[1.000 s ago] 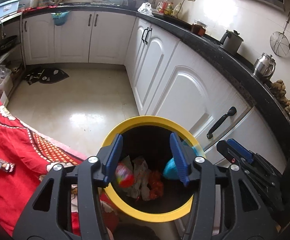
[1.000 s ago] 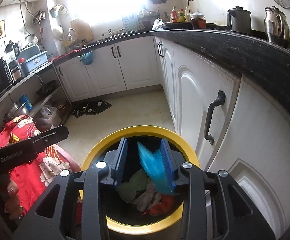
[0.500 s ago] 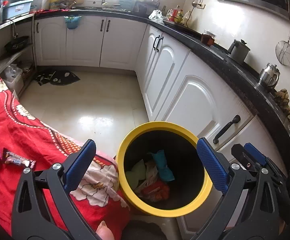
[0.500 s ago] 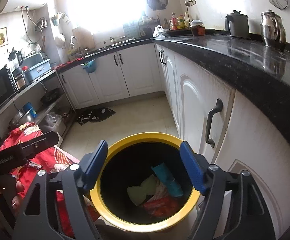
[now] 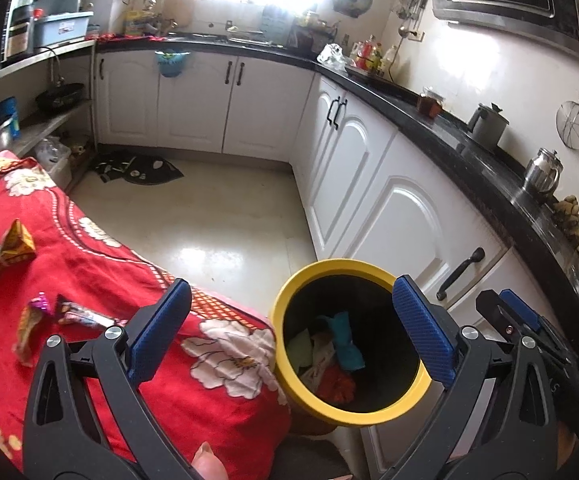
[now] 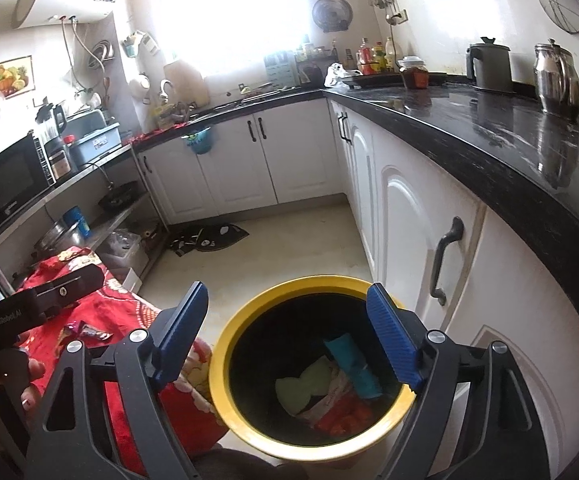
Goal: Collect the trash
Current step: 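Move both open tools back toward the candy wrappers on the bed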
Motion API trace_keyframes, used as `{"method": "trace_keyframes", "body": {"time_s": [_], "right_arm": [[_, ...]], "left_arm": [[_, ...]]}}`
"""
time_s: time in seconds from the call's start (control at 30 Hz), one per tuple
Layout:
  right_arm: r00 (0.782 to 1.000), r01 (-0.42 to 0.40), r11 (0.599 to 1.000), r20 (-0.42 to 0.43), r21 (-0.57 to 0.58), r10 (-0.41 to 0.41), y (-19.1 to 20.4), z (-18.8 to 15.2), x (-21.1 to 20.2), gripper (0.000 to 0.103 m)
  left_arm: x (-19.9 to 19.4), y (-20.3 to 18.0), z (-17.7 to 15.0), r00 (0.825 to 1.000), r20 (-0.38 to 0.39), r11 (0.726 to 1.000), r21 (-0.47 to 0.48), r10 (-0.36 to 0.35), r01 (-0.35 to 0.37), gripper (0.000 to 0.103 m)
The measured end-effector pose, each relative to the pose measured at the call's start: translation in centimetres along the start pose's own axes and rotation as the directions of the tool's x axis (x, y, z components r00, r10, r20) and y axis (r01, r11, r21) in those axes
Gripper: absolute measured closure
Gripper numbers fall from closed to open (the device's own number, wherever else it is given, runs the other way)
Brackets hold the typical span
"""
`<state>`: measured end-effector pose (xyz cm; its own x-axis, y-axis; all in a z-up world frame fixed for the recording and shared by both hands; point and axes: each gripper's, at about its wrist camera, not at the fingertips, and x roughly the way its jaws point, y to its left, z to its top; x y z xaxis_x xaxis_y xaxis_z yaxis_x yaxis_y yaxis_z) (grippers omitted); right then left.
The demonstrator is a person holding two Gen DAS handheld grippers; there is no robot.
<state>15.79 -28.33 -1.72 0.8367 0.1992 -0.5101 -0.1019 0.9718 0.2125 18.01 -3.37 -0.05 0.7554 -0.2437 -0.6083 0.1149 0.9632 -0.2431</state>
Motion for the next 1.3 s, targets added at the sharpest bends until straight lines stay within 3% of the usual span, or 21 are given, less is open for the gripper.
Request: {"method": "trace_keyframes", "body": {"time_s": [0.7, 1.3], "right_arm": [[0.988, -0.151, 0.981, -0.029, -0.125, 0.149, 8.1, -0.1, -0.5, 0.024], [0.957, -0.289, 0.919, -0.113, -0.268, 0.268, 17.0, -1.0, 0.9, 0.024]], "left_arm": [[-4.8, 6.4, -0.4, 0.987, 0.073, 0.989, -0.039, 0.146, -0.143, 0.011], [-8.2, 13.0, -1.2, 0.960, 0.100, 0.963, -0.103, 0.261, -0.251, 0.011]]}}
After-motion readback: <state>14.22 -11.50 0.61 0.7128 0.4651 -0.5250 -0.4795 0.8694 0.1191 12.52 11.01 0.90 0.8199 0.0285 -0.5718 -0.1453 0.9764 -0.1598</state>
